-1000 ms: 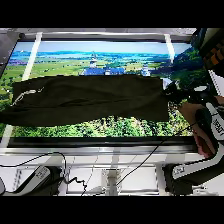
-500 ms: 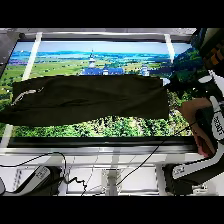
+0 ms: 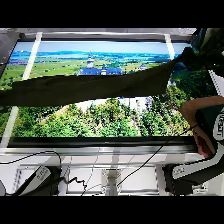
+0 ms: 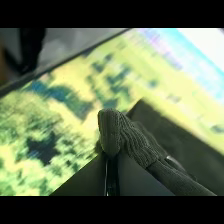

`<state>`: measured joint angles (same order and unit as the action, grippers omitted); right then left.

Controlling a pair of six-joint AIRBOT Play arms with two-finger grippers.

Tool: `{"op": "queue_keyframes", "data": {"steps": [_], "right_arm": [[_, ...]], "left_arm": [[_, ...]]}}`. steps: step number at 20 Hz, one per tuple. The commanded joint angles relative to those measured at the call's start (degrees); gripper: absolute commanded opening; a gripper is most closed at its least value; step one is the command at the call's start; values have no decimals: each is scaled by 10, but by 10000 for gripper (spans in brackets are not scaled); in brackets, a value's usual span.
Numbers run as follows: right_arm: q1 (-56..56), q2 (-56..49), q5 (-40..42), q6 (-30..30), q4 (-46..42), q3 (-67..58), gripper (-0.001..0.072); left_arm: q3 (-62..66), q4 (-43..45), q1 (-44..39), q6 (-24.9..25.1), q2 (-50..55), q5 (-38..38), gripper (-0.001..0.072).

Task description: Fold the clothes and pants, and hang the long-sleeved shirts on hangers.

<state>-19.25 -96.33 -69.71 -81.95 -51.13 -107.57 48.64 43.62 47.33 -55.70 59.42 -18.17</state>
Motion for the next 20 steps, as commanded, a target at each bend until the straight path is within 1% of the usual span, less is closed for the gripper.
{"op": "queue_keyframes", "data": {"steps": [1,2,4,5,7,9,10,12,14,15,18,20], "right_arm": [[0,29,-98,49,-69,-52,14],[0,39,-133,53,-91,-45,14],[-3,71,-139,51,-92,20,14],[-3,88,-150,51,-91,65,14],[-3,139,-146,56,-107,194,14],[-3,196,-151,63,-136,329,14],[-3,226,-162,63,-151,388,14],[-4,282,-177,67,-202,480,14],[-4,315,-172,66,-265,533,14],[-4,321,-168,66,-282,550,14],[-4,320,-171,59,-288,582,15],[-4,320,-192,59,-301,597,15]], "left_arm": [[31,-2,4,0,-6,-62,36],[31,14,14,0,-5,-103,36],[25,64,35,0,0,-169,35],[24,99,48,-8,4,-195,35],[23,184,78,-40,14,-224,35],[23,243,107,-48,30,-261,35],[23,259,119,-48,38,-276,36],[23,267,139,-48,52,-282,36],[23,269,146,-47,66,-275,36],[23,269,146,-47,75,-273,36],[23,267,144,-47,100,-289,36],[23,269,145,-47,108,-292,36]]}}
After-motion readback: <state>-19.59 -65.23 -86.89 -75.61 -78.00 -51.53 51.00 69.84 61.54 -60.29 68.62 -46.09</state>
